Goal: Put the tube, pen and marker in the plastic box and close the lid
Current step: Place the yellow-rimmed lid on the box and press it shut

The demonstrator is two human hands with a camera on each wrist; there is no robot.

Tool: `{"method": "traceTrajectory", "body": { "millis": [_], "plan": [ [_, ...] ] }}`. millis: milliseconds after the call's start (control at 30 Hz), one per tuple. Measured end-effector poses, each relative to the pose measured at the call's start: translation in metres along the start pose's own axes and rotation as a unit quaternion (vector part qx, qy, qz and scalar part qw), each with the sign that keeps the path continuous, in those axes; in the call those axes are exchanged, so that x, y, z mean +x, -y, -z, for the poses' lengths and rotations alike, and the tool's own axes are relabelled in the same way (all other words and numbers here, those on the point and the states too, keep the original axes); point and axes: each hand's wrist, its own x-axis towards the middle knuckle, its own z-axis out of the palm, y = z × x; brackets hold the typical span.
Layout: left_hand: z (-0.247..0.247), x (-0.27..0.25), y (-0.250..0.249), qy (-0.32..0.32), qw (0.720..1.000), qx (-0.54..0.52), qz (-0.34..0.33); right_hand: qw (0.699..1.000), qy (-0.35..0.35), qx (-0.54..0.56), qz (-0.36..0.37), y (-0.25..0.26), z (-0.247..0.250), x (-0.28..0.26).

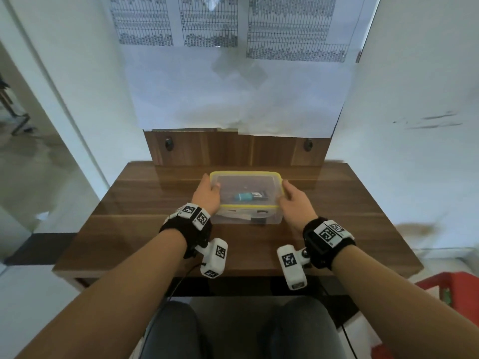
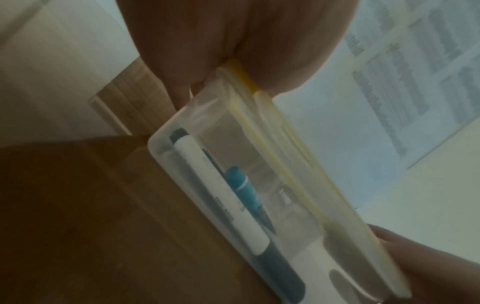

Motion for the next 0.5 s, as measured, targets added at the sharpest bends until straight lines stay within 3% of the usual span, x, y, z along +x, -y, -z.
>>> {"method": "traceTrajectory", "body": {
  "millis": [333, 500],
  "plan": [
    [-0.008, 0.006, 0.002, -0.022, 1.0, -0.009, 0.008, 0.989, -0.022, 0.141, -0.04, -0.007, -0.015, 0.001],
    [-0.003, 0.012, 0.001, -0.019, 0.998, 0.052, -0.024, 0.991, -0.033, 0.124, -0.027, -0.009, -0.016, 0.006]
  ]
}}
